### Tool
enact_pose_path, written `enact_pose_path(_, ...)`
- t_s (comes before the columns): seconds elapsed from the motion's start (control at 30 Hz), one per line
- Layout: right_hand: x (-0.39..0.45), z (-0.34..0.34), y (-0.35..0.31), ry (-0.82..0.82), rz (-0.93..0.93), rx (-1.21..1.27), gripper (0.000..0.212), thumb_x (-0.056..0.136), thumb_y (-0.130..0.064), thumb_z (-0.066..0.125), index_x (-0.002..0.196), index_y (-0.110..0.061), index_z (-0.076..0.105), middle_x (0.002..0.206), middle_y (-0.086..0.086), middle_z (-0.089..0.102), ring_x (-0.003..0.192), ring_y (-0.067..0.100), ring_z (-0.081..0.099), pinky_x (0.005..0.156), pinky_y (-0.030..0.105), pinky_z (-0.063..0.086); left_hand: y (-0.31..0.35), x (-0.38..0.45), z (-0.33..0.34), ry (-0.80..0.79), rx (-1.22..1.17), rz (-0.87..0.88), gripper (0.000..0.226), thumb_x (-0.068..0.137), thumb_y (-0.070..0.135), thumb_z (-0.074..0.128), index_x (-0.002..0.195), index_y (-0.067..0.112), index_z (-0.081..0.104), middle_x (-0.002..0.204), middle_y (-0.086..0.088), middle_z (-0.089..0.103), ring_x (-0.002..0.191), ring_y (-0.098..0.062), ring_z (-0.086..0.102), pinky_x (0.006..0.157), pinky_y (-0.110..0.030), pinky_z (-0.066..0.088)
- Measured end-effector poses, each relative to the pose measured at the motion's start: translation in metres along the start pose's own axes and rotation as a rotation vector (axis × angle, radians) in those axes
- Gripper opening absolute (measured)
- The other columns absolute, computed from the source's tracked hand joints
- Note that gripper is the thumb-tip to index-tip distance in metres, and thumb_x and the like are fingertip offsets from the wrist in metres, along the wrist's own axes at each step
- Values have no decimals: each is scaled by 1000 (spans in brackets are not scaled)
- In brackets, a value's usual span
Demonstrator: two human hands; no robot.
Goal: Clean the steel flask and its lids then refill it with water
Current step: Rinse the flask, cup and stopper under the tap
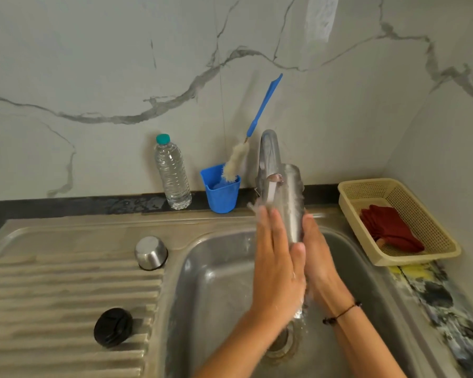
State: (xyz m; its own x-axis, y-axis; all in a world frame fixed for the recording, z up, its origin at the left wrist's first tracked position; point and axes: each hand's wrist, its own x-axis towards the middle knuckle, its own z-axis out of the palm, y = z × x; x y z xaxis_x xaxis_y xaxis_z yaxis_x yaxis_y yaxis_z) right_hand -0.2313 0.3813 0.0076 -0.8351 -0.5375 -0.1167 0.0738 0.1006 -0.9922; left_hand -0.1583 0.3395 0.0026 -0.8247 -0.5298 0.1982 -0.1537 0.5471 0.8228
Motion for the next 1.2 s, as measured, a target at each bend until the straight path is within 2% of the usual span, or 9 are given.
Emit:
enact_pose_path(0.1, -2, 2, 1, -47, 50, 61, 44, 100, -43, 22, 114, -20, 56, 98, 10, 68, 87, 20, 67, 69, 30, 54, 2, -14, -1, 5, 67, -62, 66, 90, 57, 6, 139, 32, -30, 148, 17, -35, 144, -2, -16, 117, -18, 2)
enact_pose_path(0.2, -14, 9, 3, -87, 78, 93, 45, 101, -42, 23, 107, -15, 59, 84, 12, 70, 70, 21, 67, 59, 29, 54, 4, 18, -16, 125, -180, -209, 64, 99, 46, 28, 154, 24, 4, 154, 9, 18, 136, -8, 30, 105, -25, 35)
enact_pose_path(0.3, -27, 12, 11, -177, 152, 209, 45, 100, -43, 26, 105, -15, 60, 80, 12, 71, 71, 23, 67, 63, 32, 53, -2, 60, -40, 202, -505, -358, 48, 93, 45, 51, 133, 19, 45, 118, -1, 62, 106, -18, 61, 83, -30, 49)
enact_pose_path(0.4, -30, 15, 15, -182, 197, 219, 43, 97, -48, 29, 111, -21, 59, 89, 8, 73, 81, 21, 70, 71, 33, 55, -4, 75, -47, 91, -666, -511, 39, 91, 44, 54, 122, 20, 51, 102, -2, 62, 91, -15, 61, 71, -29, 50)
enact_pose_path(0.53, -21, 23, 12, -165, 131, 158, 46, 96, -46, 40, 140, -37, 32, 122, 6, 60, 99, 21, 66, 87, 43, 54, -6, 80, -40, 168, -456, -358, 51, 98, 42, 44, 142, 19, 35, 128, 0, 54, 114, -19, 54, 81, -21, 46)
enact_pose_path(0.67, -7, 22, 2, -74, 126, 231, 44, 93, -44, 41, 123, -14, 53, 109, 22, 63, 88, 30, 66, 70, 38, 54, -9, 55, -25, 87, -236, -71, 60, 101, 41, 28, 154, 23, 5, 161, -1, 10, 147, -15, 13, 119, -32, 16)
enact_pose_path(0.83, 10, 17, -13, -65, 169, 222, 45, 94, -48, 36, 117, -13, 54, 105, 21, 63, 88, 27, 64, 66, 33, 54, -24, -24, -3, 14, -63, 84, 57, 97, 49, 12, 141, 38, -23, 147, 28, -35, 139, 8, -22, 111, -7, -8)
enact_pose_path(1.0, 8, 17, -14, -147, 181, 289, 47, 96, -48, 35, 118, -11, 55, 97, 17, 66, 78, 25, 65, 63, 32, 55, -16, -5, -14, 35, -199, -18, 59, 100, 43, 20, 147, 33, -14, 156, 19, -19, 141, 10, -12, 111, -7, -3)
enact_pose_path(1.2, -17, 20, 12, -88, 259, 351, 53, 92, -52, 41, 120, -9, 53, 101, 21, 64, 84, 29, 65, 75, 40, 55, -8, 73, -37, 50, -345, -221, 56, 100, 43, 31, 151, 22, 22, 145, -1, 41, 122, -15, 48, 99, -34, 42)
